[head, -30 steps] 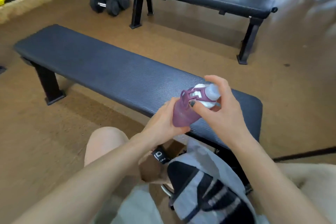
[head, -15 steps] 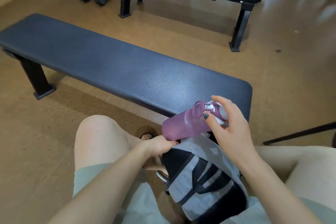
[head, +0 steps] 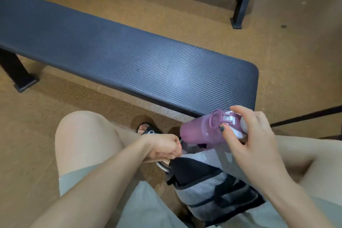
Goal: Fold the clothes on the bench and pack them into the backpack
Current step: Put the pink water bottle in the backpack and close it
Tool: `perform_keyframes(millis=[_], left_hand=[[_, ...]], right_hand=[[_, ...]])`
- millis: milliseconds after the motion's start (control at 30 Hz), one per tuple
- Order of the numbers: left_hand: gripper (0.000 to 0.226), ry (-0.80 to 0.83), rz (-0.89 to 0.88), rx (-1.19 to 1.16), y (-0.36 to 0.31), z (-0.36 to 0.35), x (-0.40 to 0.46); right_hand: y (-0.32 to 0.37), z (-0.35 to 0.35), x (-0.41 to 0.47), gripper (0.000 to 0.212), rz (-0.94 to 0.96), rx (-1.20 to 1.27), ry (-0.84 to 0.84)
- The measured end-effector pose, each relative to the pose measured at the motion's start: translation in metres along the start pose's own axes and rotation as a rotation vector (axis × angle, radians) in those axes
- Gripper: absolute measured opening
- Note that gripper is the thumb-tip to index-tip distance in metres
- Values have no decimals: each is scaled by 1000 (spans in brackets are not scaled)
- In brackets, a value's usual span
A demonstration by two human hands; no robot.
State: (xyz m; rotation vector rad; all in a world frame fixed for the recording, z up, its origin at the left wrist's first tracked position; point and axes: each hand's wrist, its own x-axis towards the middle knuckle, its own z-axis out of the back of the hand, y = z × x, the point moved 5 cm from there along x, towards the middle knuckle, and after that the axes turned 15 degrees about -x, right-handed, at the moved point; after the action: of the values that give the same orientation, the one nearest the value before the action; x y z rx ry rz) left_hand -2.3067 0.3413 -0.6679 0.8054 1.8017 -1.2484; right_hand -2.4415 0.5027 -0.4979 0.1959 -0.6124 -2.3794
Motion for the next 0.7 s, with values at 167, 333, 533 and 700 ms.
perform_keyframes(millis=[167, 333, 533, 700], left_hand=[[14, -221, -11, -54, 1, 21, 29], [55, -380, -40, 485, -1, 40, 67], [49, -355, -20, 754, 9, 37, 108], [30, -398, -105, 818, 1, 43, 119]], right_hand=[[5, -43, -21, 44, -47, -137, 186], [-14, -49, -28, 45, -125, -182, 254], [-9, -57, -8, 42, -38, -300, 340], [-12, -71, 9, 54, 52, -296, 524]])
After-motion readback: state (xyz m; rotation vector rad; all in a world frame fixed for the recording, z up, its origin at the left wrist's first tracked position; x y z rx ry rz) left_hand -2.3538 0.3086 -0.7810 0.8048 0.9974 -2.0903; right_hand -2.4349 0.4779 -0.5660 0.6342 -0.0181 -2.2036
